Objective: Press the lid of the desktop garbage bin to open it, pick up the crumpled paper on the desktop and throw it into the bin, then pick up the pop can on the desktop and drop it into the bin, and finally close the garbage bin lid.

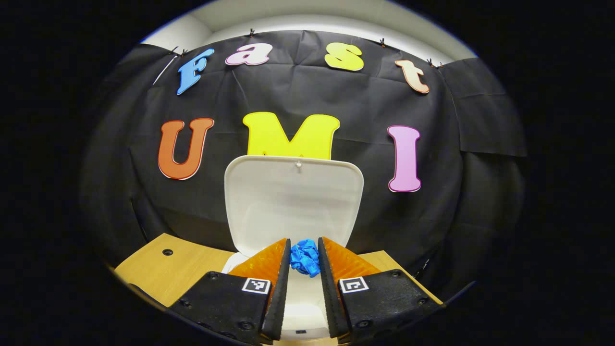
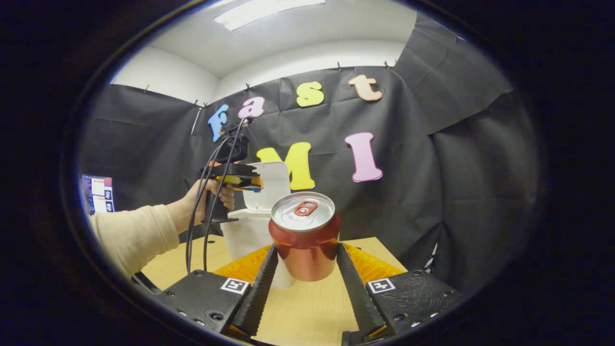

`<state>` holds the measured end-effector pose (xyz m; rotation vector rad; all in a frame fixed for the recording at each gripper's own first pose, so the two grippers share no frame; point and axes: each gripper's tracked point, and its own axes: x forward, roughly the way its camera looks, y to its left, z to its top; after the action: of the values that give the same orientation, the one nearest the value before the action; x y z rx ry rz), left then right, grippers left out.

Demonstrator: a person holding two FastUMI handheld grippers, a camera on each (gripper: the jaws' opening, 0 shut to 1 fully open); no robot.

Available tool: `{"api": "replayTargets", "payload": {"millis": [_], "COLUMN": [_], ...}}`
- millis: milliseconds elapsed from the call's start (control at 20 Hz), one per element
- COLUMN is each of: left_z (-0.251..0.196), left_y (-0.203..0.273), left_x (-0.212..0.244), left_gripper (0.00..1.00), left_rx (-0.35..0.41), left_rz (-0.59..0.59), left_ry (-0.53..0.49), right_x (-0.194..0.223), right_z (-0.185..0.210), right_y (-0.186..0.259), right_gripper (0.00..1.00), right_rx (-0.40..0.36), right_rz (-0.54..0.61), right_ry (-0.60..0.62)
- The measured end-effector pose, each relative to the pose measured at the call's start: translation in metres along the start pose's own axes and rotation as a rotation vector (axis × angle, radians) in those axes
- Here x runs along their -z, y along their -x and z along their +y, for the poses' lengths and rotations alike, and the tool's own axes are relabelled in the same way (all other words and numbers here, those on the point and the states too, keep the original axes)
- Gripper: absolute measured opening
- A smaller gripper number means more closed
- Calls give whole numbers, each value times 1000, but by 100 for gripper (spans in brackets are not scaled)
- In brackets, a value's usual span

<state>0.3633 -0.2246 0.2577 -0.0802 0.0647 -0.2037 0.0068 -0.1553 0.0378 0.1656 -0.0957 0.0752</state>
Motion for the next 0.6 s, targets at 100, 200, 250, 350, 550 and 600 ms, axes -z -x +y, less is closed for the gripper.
{"api": "replayTargets", "payload": {"millis": [100, 200, 250, 350, 550, 600], "left_z": [-13, -24, -28, -33, -47, -52], "left_y": [-2, -1, 1, 2, 8, 12], "left_x": [4, 3, 2, 3, -1, -1], "left_gripper": [38, 38, 38, 42, 45, 50], "left_rx": [20, 40, 47, 54, 114, 137], "left_rz": [6, -1, -9, -10, -19, -17], "left_ry": [-36, -62, -74, -96, -94, -84], "right_x": [2, 1, 1, 2, 7, 8], "right_z": [6, 5, 4, 2, 3, 5], "right_y": [1, 3, 3, 1, -4, -5], "right_gripper": [74, 74, 74, 74, 74, 75], "right_rx": [-17, -15, -14, -7, 7, -3], "right_rz": [6, 2, -1, -1, 10, 17], "right_ry": [8, 23, 26, 36, 58, 59]}}
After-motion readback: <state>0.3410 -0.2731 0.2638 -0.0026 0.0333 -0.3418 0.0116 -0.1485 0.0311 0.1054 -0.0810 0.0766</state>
